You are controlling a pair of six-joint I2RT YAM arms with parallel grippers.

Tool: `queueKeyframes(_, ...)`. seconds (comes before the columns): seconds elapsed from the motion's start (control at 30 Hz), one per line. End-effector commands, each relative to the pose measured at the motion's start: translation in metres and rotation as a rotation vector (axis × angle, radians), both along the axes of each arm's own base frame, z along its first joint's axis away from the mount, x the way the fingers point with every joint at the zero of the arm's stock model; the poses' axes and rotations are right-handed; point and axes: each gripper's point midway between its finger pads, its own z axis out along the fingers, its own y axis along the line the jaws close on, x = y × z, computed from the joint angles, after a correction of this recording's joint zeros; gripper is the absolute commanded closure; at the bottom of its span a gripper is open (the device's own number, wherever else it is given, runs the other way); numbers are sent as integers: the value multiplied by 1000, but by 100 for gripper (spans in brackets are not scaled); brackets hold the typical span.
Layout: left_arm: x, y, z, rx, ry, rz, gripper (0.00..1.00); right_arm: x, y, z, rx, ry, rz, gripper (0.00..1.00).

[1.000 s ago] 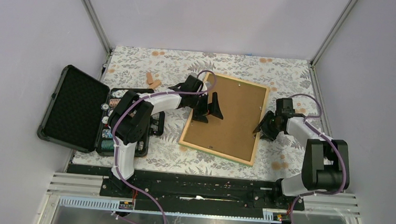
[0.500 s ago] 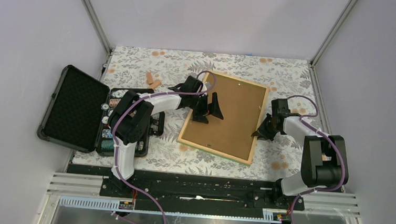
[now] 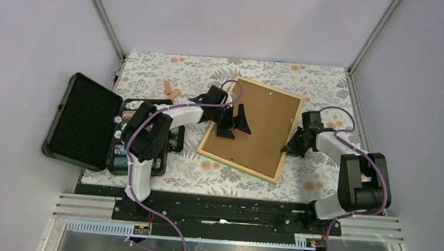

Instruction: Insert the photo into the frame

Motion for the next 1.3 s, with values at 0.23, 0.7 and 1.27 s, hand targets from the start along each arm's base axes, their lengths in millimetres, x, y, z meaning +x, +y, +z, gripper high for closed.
queueKeyframes(0.23,20,15,58,79,-301,-7,1,-47,-29,-11,-168,214,327,100)
queueKeyframes(0.7,46,53,71,128,-353,139,1,-22,-17,13,-133,149,527,100)
queueKeyframes(1.27,44,49,71,78,-316,126,1,0,-24,56,-189,21,326,57)
